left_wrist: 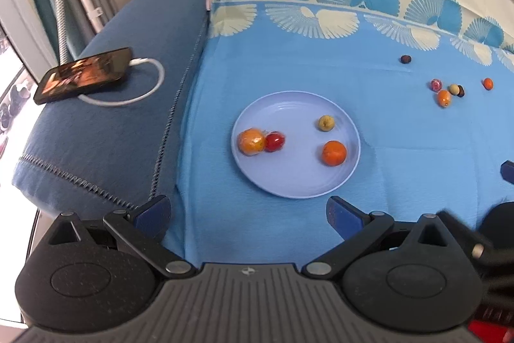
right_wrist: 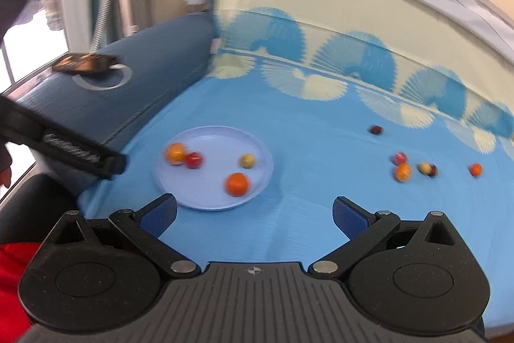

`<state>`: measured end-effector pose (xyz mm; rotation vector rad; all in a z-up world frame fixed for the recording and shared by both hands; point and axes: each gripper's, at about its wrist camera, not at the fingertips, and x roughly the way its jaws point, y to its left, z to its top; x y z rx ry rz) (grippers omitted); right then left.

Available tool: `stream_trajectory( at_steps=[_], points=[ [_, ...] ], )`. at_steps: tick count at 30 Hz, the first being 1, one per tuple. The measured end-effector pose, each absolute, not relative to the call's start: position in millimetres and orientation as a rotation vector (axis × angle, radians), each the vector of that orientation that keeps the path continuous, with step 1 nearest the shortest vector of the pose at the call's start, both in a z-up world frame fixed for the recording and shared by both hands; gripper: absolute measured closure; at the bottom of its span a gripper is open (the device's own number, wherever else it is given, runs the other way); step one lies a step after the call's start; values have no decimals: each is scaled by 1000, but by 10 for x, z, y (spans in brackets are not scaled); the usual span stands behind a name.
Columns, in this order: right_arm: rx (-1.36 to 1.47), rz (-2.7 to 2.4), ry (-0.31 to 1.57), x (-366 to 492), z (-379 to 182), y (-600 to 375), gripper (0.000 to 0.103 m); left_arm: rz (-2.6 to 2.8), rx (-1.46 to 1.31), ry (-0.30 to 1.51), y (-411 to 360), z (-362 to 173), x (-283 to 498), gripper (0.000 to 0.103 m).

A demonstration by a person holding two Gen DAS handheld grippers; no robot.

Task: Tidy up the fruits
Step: 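Grasp the wrapped red tomato with the left tool while the right tool grasps a dark red jujube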

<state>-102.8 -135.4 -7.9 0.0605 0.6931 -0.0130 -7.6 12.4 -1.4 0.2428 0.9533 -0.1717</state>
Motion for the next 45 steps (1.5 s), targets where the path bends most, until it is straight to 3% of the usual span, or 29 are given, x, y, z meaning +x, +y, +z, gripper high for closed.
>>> stream_trajectory(
  at_steps=[8, 16, 23, 27, 36, 45],
  points=[
    [162, -299, 662, -919, -305, -2228, 1, -254, 270, 998, -544, -33, 318, 0],
    [249, -505, 659, -768, -683, -3287, 1, -385, 296, 985, -1684, -86, 849, 0],
    [255, -620, 678, -324, -1231, -4161, 1, -461, 374, 933, -2777, -450, 1492, 0],
    [268, -652, 698, 24, -1599, -4536, 1, -505, 354, 1003, -3250, -728, 1920, 0],
    [207, -588, 749, 786, -2282, -4928, 1, -576, 463, 1050, -4133, -1370, 2345, 0],
    [188, -563, 695, 960, -2392, -4990, 1, -685, 453, 1150, -4373, -1673, 2475, 0]
  ],
)
